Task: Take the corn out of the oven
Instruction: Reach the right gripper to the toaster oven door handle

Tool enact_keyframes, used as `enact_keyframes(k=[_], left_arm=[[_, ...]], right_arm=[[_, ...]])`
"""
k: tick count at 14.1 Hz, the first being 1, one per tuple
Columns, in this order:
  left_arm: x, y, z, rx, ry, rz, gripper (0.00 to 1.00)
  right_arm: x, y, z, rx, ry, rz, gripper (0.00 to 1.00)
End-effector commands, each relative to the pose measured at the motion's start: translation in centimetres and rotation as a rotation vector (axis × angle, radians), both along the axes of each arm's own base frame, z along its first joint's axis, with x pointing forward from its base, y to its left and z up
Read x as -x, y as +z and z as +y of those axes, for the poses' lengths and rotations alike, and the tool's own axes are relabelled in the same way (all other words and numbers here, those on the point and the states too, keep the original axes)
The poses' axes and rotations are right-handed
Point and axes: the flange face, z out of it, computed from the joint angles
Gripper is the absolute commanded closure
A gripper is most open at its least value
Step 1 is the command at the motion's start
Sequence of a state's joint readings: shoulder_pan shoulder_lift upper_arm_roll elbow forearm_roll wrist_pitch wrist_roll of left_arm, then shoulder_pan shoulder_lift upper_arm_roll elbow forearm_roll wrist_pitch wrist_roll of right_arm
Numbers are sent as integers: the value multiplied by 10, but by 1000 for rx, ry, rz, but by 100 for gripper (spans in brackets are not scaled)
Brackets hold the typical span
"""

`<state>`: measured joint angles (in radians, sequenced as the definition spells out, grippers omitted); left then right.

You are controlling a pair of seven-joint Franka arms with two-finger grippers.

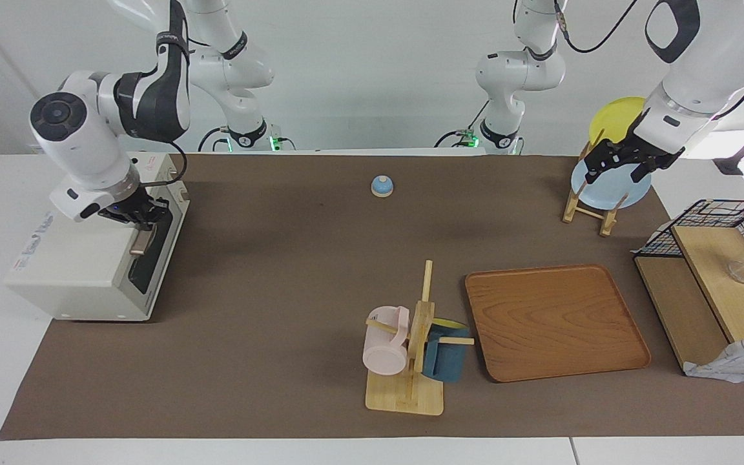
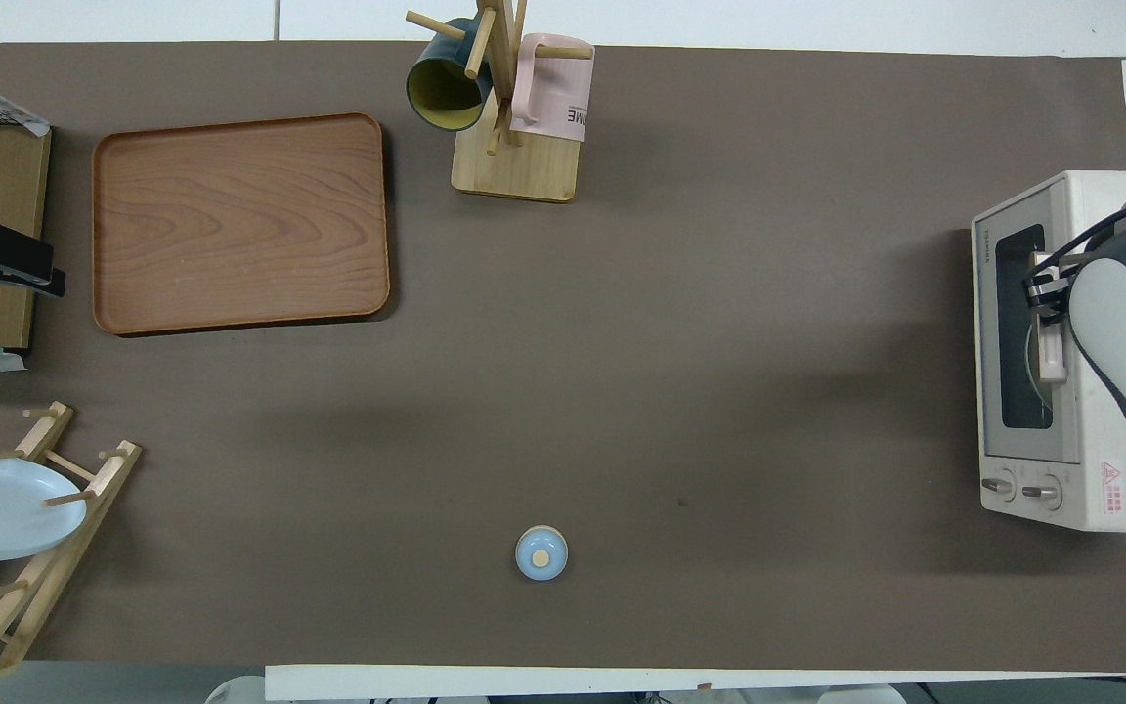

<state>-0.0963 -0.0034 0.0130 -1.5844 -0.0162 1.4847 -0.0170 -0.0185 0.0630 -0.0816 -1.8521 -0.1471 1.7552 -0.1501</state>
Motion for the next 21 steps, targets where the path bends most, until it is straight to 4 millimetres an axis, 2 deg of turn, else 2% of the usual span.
enact_keyframes(k=[1, 3, 5, 7, 11, 14, 16, 18, 19, 20, 21], left_arm=[[6, 3, 8, 10, 22, -3, 0], [6, 3, 8, 10, 22, -3, 0], [6, 3, 7, 10, 20, -2, 0], [6, 3, 7, 10, 20, -2, 0], [5, 3, 8, 10, 22, -6, 0], [6, 3, 7, 10, 20, -2, 0], [6, 3, 7, 10, 20, -2, 0], [6, 3, 7, 10, 22, -3, 0], [6, 3, 8, 10, 22, -3, 0], [6, 3, 8, 10, 23, -3, 0], [6, 3, 8, 10, 22, -2, 0]], right_arm=[[-3, -22, 9, 7, 35, -16, 100], [-14, -39, 24, 11, 24, -38, 100], [-24, -59, 57, 17, 8, -55, 100], [-34, -84, 76, 20, -12, -70, 100], [-55, -157, 98, 14, -22, -107, 100], [-54, -186, 99, 10, -26, -110, 100], [-52, -191, 102, 1, -38, -110, 100], [-55, -184, 122, -62, -80, -114, 99], [-60, -176, 133, -95, -124, -128, 95], [-61, -167, 152, -129, -168, -129, 93], [-62, -149, 168, -146, -197, -133, 92]])
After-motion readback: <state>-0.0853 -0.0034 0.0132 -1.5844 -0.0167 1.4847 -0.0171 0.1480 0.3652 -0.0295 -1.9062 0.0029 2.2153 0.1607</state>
